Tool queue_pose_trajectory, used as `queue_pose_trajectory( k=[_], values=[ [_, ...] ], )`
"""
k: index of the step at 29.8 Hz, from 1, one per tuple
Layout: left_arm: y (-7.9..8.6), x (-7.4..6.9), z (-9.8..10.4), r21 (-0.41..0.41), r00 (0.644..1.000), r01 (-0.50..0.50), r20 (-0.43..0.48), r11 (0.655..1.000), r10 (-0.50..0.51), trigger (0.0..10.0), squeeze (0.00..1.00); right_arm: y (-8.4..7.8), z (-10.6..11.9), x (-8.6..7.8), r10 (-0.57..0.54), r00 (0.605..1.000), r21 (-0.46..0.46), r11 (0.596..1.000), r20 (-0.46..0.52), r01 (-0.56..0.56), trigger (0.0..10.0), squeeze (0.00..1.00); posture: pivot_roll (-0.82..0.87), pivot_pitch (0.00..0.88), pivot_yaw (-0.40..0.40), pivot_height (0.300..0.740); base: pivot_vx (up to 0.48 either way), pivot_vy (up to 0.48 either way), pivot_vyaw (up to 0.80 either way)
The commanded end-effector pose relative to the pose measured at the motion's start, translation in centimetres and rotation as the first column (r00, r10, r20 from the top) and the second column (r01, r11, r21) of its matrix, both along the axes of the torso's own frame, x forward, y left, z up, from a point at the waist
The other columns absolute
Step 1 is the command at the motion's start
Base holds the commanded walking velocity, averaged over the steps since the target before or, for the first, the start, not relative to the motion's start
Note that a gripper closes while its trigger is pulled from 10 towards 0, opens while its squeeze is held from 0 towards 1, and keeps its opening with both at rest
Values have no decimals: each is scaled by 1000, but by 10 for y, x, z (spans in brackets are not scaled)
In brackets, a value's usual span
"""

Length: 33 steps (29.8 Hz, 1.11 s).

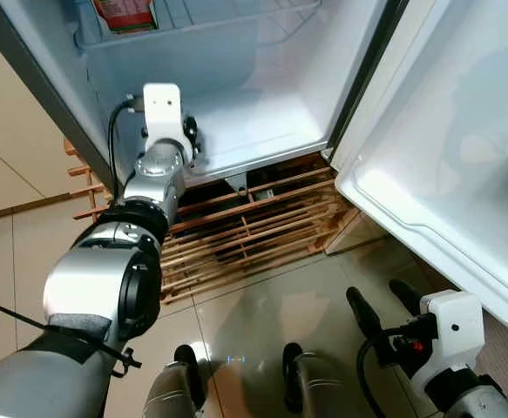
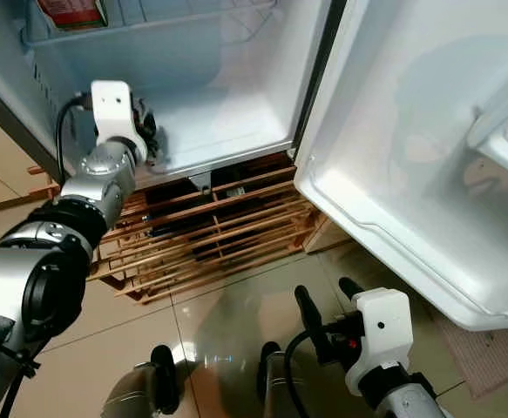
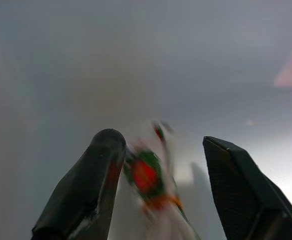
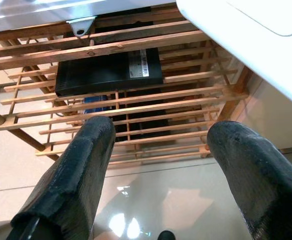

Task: Restocking fridge

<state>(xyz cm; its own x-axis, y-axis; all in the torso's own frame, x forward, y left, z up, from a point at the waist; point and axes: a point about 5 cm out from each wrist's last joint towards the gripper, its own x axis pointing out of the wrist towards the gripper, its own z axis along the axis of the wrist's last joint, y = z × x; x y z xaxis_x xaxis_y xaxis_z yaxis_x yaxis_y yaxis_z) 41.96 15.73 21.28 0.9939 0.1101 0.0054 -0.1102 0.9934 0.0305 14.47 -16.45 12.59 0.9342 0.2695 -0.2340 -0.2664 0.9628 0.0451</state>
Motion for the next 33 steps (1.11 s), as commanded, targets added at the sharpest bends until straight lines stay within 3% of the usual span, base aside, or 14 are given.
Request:
queue_pose_trajectory(
  k=[1,3,8,9,10,11,12,17,20,22,25,26,29,33],
  values=[
    [5,2,12,24,998,-33,45,999,32,10000,1000,0,-2,-2,-2,1000,6,1000,-24,2,10000,0,-406,317,-34,740,0,0,0],
    [6,3,21,38,996,-41,80,998,38,10000,1000,0,-3,-1,0,1000,5,1000,-24,0,10000,0,-405,315,-34,740,0,0,0],
    [-1,3,22,49,997,10,74,999,-14,10000,1000,1,-4,2,0,1000,7,1000,-19,0,10000,0,-385,304,-25,740,0,0,0],
    [-5,3,20,64,997,39,68,997,-44,10000,416,1,-5,3,0,1000,8,1000,-15,0,10000,0,-382,303,-24,740,0,0,0],
    [-5,3,20,64,997,39,68,997,-44,10000,416,1,-5,3,0,1000,8,1000,-15,0,10000,0,-382,303,-24,740,0,0,0],
    [-10,3,18,79,995,70,67,994,-75,10000,0,1,-5,5,0,1000,9,1000,-13,0,10000,0,-376,301,-23,740,0,0,0],
    [-19,1,9,89,990,128,54,988,-134,10000,0,2,-6,9,4,1000,12,1000,-5,-4,10000,0,-353,289,-16,740,0,0,0],
    [-32,-7,-17,71,976,215,27,974,-217,10000,0,5,-7,22,9,1000,21,1000,21,-10,10000,0,-316,270,-1,740,0,0,0],
    [-42,-22,-27,81,959,243,128,967,-252,10000,0,6,-9,31,12,999,26,1000,36,-13,10000,0,-287,257,4,740,0,0,0],
    [-45,-28,-29,99,954,248,149,964,-261,10000,0,6,-9,33,14,999,26,1000,38,-15,10000,0,-282,255,6,740,0,0,0],
    [-51,-50,-35,131,943,262,176,956,-282,10000,0,9,-11,38,21,999,34,999,45,-22,10000,0,-256,246,13,740,0,0,0],
    [-51,-50,-35,131,943,262,176,956,-282,10000,0,9,-11,38,21,999,34,999,45,-22,10000,0,-256,246,13,740,0,0,0],
    [-57,-73,-32,155,926,274,224,949,-304,10000,0,14,-14,42,34,998,46,998,54,-37,10000,0,-228,237,14,740,0,0,0],
    [-62,-85,-30,170,917,278,245,945,-314,10000,0,16,-14,45,42,997,51,998,59,-45,10000,0,-216,227,14,740,0,0,0]
  ],
)
